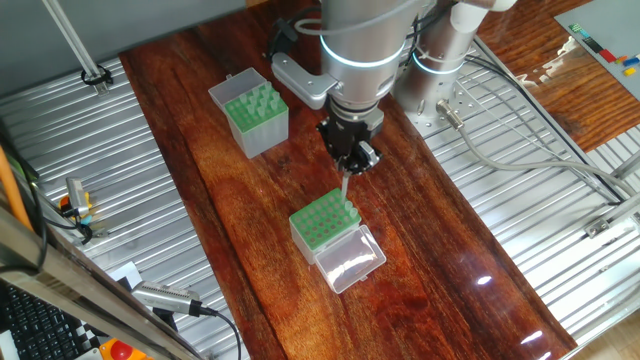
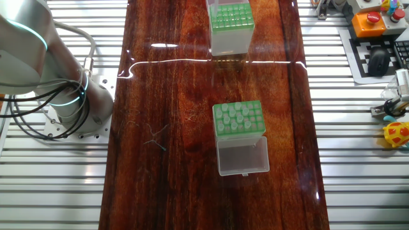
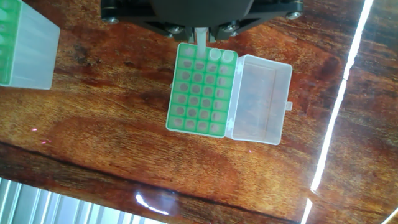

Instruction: Transfer all large pipette tips from one holder to another

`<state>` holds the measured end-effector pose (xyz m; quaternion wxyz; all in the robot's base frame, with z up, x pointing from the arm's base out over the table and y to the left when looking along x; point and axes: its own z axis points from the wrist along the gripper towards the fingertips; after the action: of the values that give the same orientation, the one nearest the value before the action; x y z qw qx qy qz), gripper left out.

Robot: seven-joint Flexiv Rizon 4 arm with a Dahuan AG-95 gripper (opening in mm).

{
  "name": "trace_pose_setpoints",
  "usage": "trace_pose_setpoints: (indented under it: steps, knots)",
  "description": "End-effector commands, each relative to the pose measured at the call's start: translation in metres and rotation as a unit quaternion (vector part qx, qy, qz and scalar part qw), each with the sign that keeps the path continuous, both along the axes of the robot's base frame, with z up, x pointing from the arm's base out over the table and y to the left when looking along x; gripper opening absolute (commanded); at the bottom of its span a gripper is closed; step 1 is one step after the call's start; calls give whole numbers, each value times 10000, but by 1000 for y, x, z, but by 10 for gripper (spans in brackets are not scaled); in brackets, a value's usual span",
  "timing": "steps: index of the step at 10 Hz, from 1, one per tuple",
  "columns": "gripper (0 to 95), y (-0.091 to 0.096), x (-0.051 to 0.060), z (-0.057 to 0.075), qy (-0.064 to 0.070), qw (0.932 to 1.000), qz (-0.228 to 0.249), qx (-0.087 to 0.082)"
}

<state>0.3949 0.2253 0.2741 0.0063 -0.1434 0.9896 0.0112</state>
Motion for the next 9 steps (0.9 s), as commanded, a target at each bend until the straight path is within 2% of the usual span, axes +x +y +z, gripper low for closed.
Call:
trace_pose_setpoints:
  steps: [1, 9]
  knots:
    - [0, 0, 2, -4, -27, 10000, 12, -9]
    - [0, 1, 8, -28, -100, 9999, 69, -73]
